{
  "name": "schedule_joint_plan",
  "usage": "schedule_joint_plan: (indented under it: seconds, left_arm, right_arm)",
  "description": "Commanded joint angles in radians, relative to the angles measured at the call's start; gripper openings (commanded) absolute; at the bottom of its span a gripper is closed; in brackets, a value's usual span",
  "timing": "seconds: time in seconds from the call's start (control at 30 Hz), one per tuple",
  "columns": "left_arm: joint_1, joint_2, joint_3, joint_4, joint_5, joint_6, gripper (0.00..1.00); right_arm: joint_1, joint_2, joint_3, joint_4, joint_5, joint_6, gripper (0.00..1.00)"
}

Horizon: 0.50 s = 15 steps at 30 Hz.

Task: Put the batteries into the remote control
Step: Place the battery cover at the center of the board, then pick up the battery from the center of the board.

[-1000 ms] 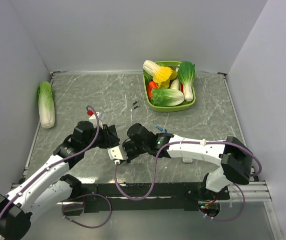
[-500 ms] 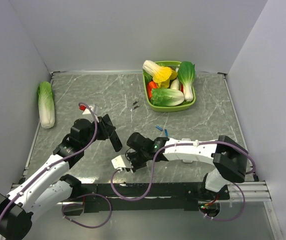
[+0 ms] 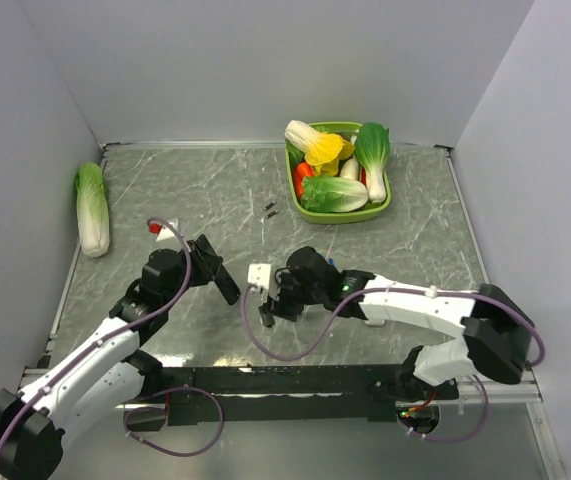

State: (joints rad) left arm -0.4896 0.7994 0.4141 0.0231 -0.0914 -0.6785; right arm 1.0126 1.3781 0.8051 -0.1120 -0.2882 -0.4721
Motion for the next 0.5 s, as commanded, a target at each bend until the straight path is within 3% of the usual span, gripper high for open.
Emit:
schedule_joint_plan:
  seconds: [0.0, 0.17, 0.43, 0.47]
  left_arm:
    - [0.005, -0.121, -0.052, 0.075, -0.054, -0.075, 0.01]
    - [0.005, -0.256, -0.139, 0.100, -0.021, -0.115, 0.01]
    - [0.005, -0.380, -0.238, 0.144, 0.070, -0.174, 0.01]
    - [0.005, -0.405, -0.260, 0.153, 0.082, -0.181, 0.01]
  right_arm:
    - [-0.040, -0.128, -0.021, 0.081, 0.116, 0.311, 0.80]
    - [-0.158, -0.231, -0.063, 0.072, 0.103, 0.533, 1.00]
    - [-0.327, -0.248, -0.070, -0.004, 0.181, 0.662, 1.00]
    - [-0.344, -0.234, -0.048, -0.040, 0.198, 0.673, 0.92]
